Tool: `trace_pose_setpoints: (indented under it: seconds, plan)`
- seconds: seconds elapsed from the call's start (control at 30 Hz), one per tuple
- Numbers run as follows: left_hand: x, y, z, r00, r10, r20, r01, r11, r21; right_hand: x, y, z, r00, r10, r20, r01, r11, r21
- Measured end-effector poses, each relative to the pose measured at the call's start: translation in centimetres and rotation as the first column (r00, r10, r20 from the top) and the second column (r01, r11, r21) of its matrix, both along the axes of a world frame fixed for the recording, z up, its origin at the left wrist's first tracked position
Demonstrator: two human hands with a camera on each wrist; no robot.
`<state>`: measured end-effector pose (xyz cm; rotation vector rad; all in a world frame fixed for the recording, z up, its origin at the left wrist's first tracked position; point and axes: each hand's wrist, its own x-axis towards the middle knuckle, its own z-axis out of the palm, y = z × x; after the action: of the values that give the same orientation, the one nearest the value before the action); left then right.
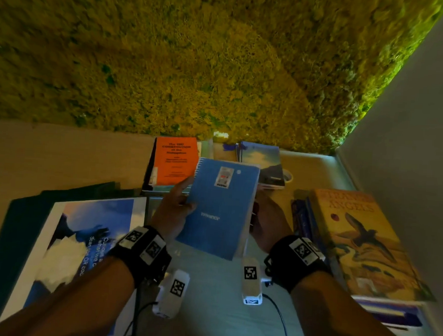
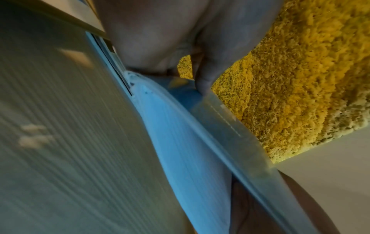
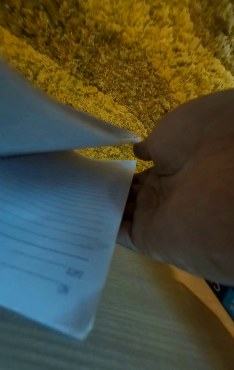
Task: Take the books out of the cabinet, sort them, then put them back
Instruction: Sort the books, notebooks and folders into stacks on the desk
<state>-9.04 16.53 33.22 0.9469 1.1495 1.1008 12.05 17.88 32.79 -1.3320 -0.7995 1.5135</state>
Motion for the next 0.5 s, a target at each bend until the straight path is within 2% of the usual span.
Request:
trace_pose_setpoints:
  seconds: [0.1, 0.17, 0.27, 0.37, 0.43, 0.5]
  plan:
    - [-0.3, 0.5, -0.8, 0.999, 0.025, -0.025, -0.026, 0.999, -0.031, 0.1, 0.0, -0.1, 0.995, -0.026, -0.094, 0.025, 1.0, -0.011]
    - [-0.1, 0.6, -0.7, 0.997, 0.042, -0.064, -0.045, 0.998, -0.048, 0.2, 0.0, 0.0, 0.989, 0.007, -0.15, -0.006, 1.0, 0.005]
    - [0.1, 1.1, -0.8, 0.997, 0.029, -0.066, -0.034, 0.997, -0.075, 0.3, -0.1, -0.3, 0.985, 0.069, -0.156, -0.062, 0.997, 0.047]
    - [0.3, 1.7, -1.4, 0.995, 0.048, -0.083, -0.054, 0.996, -0.072, 0.9, 0.0, -0.3, 0.996, 0.094, -0.012, -0.093, 0.994, 0.061]
    - [0.5, 2.2, -1.3, 0.98, 0.111, -0.163, -0.113, 0.994, -0.006, 1.4, 0.2, 0.6, 0.989, 0.06, 0.133, -0.074, 0.992, 0.104]
    - [0.5, 2.7, -0.7, 0.951, 0.15, -0.271, -0.121, 0.985, 0.121, 1.9, 0.4, 1.8, 0.967, -0.002, 0.255, -0.046, 0.982, 0.182]
